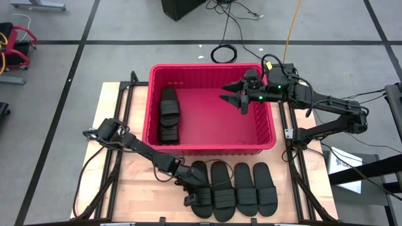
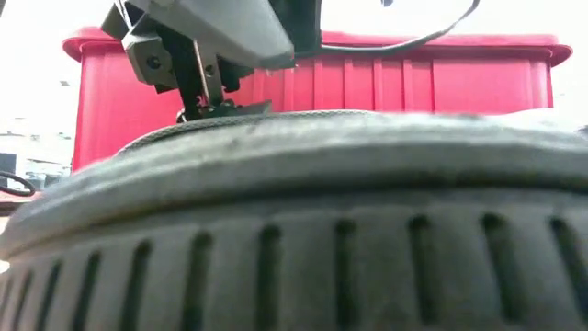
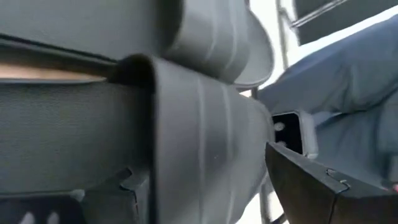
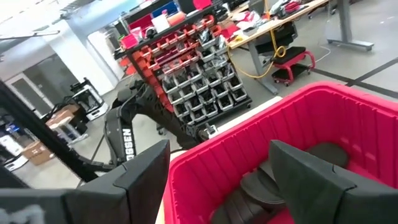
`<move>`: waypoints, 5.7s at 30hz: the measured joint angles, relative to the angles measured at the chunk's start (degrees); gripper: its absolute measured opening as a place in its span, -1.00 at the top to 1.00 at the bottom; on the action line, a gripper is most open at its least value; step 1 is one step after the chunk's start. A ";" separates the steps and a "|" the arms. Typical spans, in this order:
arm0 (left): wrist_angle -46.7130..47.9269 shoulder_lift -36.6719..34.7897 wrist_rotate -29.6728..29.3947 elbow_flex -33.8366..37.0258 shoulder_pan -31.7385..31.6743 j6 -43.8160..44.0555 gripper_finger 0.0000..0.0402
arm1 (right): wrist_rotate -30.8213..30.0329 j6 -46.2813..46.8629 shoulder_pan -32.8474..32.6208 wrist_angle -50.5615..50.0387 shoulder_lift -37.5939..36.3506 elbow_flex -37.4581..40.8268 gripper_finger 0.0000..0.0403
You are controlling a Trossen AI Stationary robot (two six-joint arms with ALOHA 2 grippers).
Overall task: Pick and place slides into bin
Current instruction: Put the black slide into the red bin
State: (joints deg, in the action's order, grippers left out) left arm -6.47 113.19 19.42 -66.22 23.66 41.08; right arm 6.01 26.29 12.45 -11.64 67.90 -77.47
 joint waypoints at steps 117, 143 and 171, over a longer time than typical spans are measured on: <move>84.35 -24.37 14.38 -31.12 -50.82 -72.88 0.92 | -8.95 8.10 -2.03 12.95 5.65 0.07 -0.32; 78.27 -6.60 18.57 -31.04 -47.25 -77.46 0.89 | -5.94 6.05 -2.05 25.16 4.17 0.00 -0.32; 71.75 -1.94 21.48 -28.38 -46.57 -72.19 0.98 | -5.95 7.51 -3.21 22.96 4.22 0.02 -0.32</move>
State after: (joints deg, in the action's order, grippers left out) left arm 65.28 111.26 40.90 -94.59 -22.91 -31.11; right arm 0.06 33.80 9.23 11.32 72.12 -77.45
